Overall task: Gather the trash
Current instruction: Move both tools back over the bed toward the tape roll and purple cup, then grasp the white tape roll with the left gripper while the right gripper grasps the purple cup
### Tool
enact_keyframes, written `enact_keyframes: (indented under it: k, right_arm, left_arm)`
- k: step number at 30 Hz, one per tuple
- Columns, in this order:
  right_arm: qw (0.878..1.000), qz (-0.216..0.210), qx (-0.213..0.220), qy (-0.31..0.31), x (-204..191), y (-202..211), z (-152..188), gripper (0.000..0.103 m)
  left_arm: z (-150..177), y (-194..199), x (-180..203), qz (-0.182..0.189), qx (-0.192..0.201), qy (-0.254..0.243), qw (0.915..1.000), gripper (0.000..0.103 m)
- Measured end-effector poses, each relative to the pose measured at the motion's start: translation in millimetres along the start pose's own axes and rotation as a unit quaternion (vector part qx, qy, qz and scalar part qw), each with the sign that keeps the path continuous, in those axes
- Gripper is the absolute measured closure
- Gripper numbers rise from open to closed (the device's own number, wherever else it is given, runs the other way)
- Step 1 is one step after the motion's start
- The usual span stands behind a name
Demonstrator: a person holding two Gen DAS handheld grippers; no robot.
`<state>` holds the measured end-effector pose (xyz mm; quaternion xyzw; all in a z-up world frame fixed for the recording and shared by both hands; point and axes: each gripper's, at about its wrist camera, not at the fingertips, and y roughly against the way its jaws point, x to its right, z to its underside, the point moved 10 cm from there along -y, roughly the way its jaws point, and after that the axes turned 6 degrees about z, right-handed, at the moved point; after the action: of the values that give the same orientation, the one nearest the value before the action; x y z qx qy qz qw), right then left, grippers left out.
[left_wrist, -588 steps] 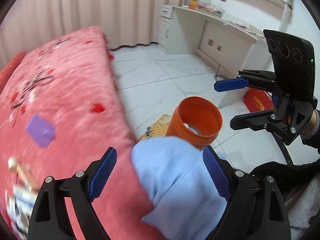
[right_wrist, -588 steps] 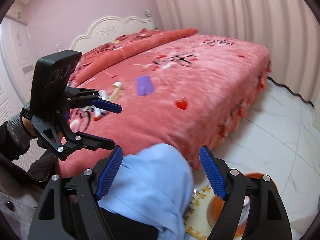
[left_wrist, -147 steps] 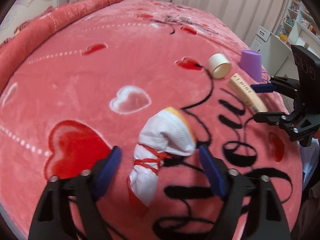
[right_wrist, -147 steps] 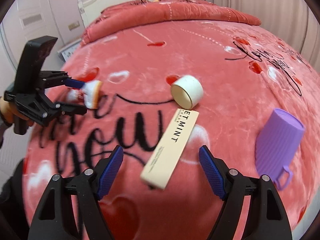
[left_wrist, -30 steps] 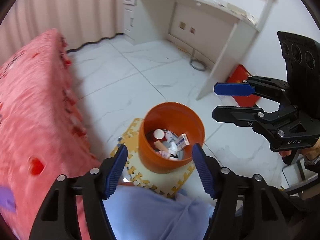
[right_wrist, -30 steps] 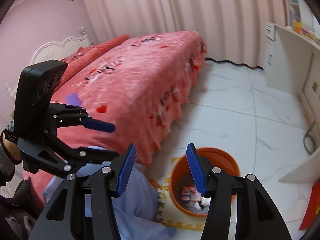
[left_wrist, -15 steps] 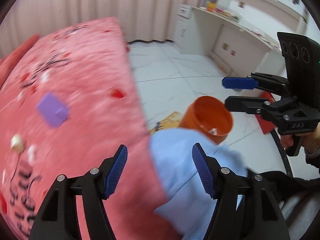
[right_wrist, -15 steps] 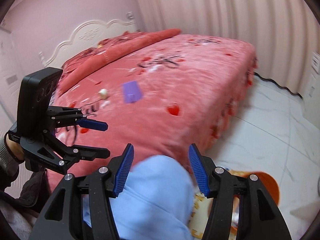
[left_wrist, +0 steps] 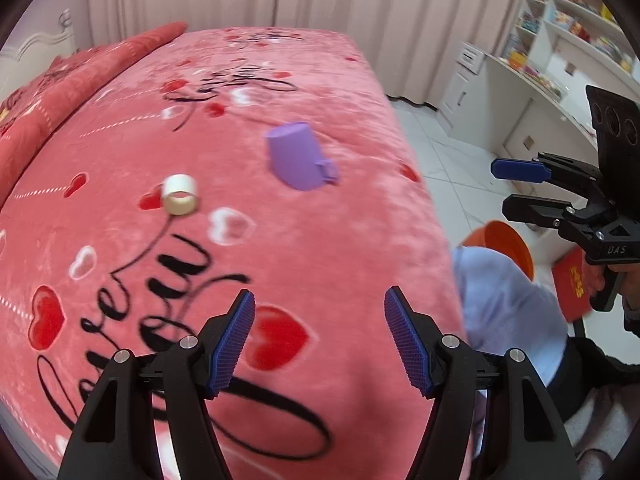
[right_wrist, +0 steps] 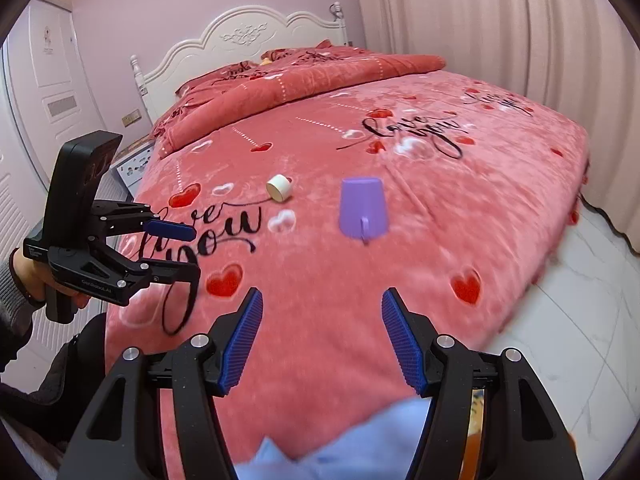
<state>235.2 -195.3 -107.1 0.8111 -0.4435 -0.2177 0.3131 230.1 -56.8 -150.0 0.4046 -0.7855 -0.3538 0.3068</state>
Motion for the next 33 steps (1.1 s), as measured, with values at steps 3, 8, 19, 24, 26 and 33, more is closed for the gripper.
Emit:
enact_keyframes:
  k: [3, 8, 19, 24, 26, 33]
  right_arm:
    - [1.000, -0.006, -0.004, 0.011, -3.0, -24.6, -19.1, 0.041]
    - [1.000, -0.013, -0.015, 0.019, -1.5, -64.2, -42.9, 0.041]
    - [0.999, -0.005, -0.052, 0.009, 31.2, -161.9, -70.5, 0.040]
    - [0.998, -0.004, -0.061, 0.005, 41.4, -196.3, -74.8, 0.032]
    - [0.998, -0.008, -0.063, 0.006, 41.9, -205.6, -75.3, 0.032]
    - [0.998, -0.011, -0.064, 0.004, 45.0, -223.2, -74.1, 0.039]
  left_arm:
    - [-9.8, -4.4, -27.3, -0.002, 0.001, 0.011, 0.9999, 0.035]
    - [-31.7, -23.0, -63.8, 0.000, -0.003, 0.023, 0.9997, 0.035]
    - [-65.6, -78.7, -123.4, 0.009, -0.020, 0.030, 0.9993, 0.035]
    - [-65.5, -94.1, -146.2, 0.004, -0.024, 0.046, 0.9986, 0.035]
    - [-67.4, -95.8, -154.7, 0.001, -0.021, 0.048, 0.9986, 0.035]
    - [-70.6, -101.0, -172.0, 0.000, -0.013, 0.061, 0.9980, 0.035]
